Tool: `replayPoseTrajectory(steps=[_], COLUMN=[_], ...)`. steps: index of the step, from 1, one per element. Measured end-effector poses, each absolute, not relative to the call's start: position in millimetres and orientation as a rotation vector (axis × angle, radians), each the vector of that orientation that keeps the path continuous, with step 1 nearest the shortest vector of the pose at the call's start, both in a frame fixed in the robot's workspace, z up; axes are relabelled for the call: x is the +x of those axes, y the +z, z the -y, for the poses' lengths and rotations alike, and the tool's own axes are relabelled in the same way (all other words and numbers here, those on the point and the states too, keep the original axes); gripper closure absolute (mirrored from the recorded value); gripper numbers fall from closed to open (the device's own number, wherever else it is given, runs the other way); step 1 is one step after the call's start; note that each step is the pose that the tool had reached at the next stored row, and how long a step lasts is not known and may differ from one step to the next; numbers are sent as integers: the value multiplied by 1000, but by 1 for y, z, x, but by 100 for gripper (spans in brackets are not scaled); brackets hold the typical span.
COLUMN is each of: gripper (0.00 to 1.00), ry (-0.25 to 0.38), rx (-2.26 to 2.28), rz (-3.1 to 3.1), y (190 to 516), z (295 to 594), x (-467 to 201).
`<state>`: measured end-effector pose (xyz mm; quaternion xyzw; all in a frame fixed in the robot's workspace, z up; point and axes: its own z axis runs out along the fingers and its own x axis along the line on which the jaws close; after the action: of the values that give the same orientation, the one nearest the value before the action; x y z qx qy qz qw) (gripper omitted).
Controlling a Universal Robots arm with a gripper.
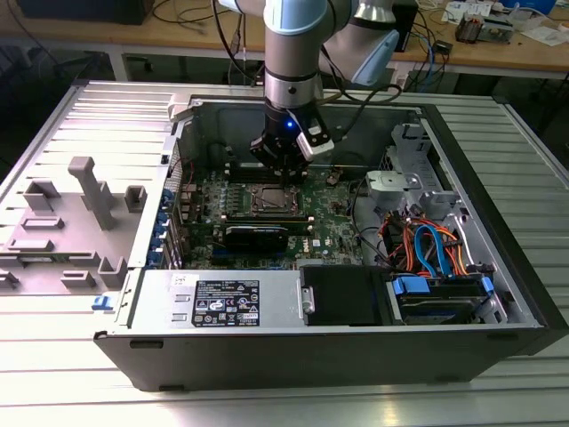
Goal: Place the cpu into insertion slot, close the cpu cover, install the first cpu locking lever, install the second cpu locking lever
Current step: 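Install the first cpu locking lever, then install the second cpu locking lever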
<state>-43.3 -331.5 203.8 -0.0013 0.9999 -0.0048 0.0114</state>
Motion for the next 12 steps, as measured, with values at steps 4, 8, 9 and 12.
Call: replayPoseTrajectory(steps=[4, 8, 9, 12], gripper=[89, 89, 89, 89], ry=[-16, -15, -16, -16], rx=[-4, -4, -4, -4], rz=[-3119, -3119, -3119, -3119], y=[209, 210, 210, 210], z=[332, 332, 332, 333], x=[-43, -43, -43, -43])
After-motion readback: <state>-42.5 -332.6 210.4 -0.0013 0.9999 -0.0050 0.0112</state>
